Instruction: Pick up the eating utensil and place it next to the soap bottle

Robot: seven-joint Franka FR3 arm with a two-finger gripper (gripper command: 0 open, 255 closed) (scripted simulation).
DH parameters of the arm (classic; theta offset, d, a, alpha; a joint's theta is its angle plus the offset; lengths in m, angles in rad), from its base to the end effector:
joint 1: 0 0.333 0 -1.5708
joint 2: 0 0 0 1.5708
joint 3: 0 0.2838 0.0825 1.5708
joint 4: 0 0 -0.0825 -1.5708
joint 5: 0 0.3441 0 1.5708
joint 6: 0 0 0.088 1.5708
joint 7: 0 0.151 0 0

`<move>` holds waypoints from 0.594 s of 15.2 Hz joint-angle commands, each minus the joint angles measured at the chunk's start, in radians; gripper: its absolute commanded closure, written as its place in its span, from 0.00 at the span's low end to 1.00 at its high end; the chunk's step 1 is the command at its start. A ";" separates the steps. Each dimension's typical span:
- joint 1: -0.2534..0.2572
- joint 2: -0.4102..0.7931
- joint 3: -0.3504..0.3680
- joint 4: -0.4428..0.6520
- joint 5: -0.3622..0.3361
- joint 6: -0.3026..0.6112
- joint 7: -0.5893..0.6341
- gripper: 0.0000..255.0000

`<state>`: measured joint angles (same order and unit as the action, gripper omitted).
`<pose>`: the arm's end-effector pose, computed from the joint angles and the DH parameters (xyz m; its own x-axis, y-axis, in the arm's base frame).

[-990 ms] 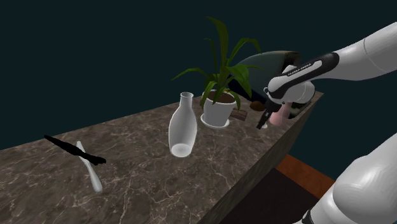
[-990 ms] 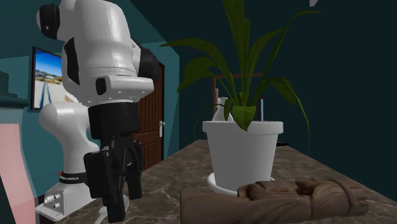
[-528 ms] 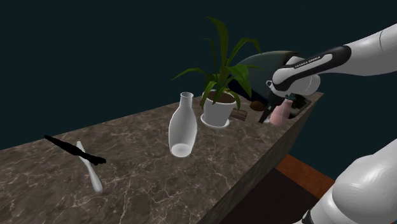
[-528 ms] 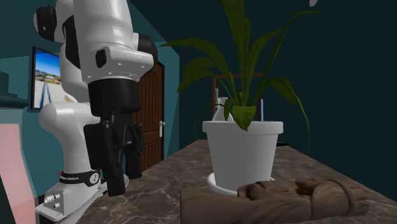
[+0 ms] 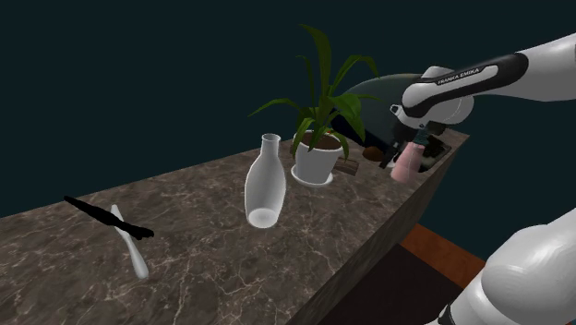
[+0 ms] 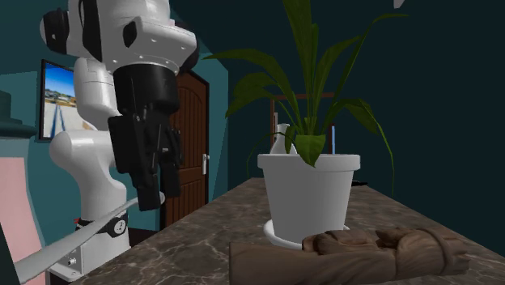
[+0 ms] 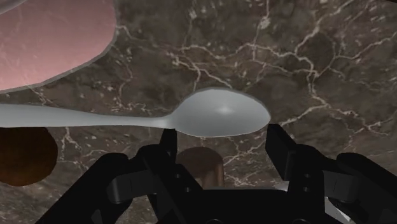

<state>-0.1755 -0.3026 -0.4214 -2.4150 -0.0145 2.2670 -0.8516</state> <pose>0.3673 -0.2477 0.3746 0.9489 0.2673 0.1677 0.2670 -0.9634 0.0250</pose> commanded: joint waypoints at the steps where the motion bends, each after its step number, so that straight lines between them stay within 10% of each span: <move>1: -0.002 -0.014 0.005 0.014 -0.006 -0.028 0.008 1.00; 9: -0.005 -0.053 0.021 0.091 -0.018 -0.141 0.027 1.00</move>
<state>-0.1801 -0.3508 -0.4014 -2.3338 -0.0310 2.1404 -0.8256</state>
